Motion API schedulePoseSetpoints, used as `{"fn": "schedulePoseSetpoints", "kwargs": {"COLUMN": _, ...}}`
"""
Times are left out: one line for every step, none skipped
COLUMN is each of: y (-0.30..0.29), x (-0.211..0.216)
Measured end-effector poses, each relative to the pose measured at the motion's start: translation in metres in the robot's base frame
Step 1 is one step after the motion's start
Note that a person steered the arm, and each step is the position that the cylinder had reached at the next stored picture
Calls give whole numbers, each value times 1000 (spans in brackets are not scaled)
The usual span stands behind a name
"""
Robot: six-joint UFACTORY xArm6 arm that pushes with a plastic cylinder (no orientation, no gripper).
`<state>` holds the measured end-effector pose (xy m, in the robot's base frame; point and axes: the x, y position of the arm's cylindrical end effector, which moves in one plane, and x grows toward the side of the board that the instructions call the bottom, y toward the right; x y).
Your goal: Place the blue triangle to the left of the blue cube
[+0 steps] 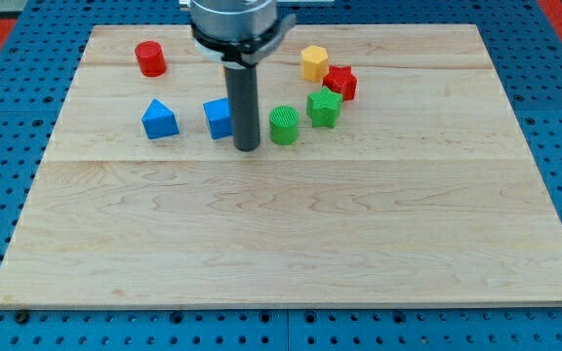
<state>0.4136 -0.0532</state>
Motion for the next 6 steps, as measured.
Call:
{"fn": "schedulePoseSetpoints", "kwargs": {"y": -16, "x": -21}}
{"fn": "schedulePoseSetpoints", "kwargs": {"y": -29, "x": -31}}
{"fn": "schedulePoseSetpoints", "kwargs": {"y": -62, "x": 26}}
{"fn": "schedulePoseSetpoints", "kwargs": {"y": -116, "x": 11}}
{"fn": "schedulePoseSetpoints", "kwargs": {"y": -142, "x": -31}}
{"fn": "schedulePoseSetpoints", "kwargs": {"y": -143, "x": -58}}
